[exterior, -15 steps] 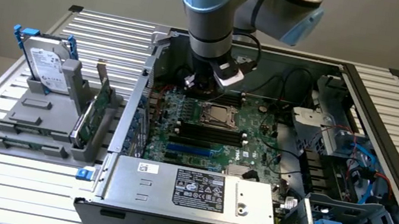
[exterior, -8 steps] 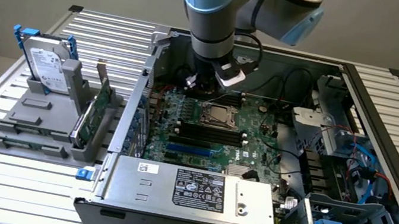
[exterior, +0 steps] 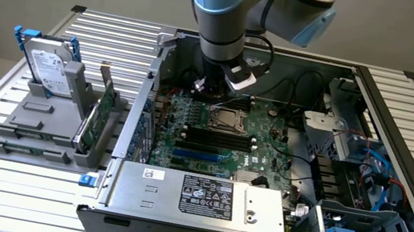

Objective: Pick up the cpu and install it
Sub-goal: 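Close the cpu cover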

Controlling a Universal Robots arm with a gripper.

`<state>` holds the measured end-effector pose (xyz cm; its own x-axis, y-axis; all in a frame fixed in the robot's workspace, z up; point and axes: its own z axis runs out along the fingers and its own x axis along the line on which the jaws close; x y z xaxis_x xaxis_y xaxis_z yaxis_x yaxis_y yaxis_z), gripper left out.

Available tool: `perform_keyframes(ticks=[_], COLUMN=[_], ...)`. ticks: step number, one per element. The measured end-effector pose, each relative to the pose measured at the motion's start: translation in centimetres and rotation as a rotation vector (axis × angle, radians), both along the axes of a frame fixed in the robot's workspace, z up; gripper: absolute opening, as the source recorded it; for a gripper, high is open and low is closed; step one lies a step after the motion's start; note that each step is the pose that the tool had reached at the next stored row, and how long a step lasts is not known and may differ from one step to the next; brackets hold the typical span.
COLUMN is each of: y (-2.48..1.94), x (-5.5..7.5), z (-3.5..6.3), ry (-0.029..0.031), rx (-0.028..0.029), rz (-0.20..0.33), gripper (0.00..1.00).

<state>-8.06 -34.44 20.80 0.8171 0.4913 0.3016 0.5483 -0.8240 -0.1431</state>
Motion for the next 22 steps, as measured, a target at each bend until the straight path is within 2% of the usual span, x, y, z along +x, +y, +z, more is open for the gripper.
perform_keyframes(ticks=[7,22], y=[0.0,0.0], x=[0.26,0.86], z=[-0.09,-0.52], ry=[0.0001,0.0], rx=[-0.0033,-0.0042], rz=[0.0,0.0], gripper=[0.11,0.11])
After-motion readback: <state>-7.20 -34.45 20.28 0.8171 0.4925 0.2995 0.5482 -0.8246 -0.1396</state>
